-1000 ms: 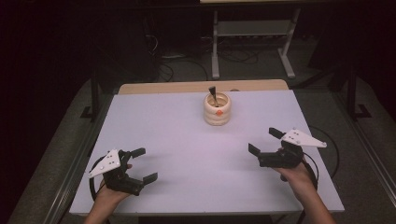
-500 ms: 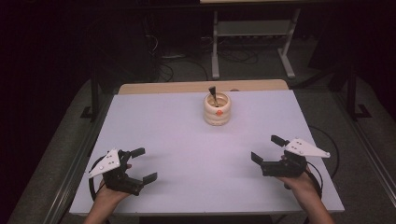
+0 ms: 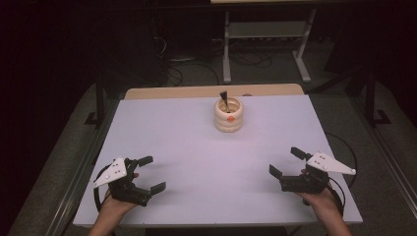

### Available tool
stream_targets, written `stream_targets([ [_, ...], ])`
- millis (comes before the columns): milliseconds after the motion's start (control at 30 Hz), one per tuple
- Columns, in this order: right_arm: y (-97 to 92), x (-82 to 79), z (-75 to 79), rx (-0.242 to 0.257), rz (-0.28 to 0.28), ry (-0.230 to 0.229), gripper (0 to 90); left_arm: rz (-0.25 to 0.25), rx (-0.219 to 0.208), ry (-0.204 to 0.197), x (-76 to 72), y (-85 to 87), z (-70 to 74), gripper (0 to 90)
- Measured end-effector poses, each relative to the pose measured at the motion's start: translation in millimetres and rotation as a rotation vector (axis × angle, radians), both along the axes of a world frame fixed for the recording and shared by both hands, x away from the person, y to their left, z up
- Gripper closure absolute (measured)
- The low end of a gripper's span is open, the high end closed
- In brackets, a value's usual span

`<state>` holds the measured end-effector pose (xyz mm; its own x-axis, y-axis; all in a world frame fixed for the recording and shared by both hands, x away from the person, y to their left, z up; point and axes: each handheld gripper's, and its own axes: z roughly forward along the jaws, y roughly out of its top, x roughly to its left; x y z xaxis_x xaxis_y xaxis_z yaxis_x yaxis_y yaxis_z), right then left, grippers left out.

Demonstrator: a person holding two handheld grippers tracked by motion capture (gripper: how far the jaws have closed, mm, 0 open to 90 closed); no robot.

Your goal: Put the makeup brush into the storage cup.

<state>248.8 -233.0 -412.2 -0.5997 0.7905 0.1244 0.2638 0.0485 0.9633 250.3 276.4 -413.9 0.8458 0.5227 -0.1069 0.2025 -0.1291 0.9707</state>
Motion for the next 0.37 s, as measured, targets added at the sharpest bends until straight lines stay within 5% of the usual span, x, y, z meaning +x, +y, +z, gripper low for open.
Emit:
stream_targets([
  [367,0.7,0.4,-0.8,-0.005,0.002,-0.003,0.0,0.004,0.008,0.005,0.4,-0.2,-0.2,0.0],
])
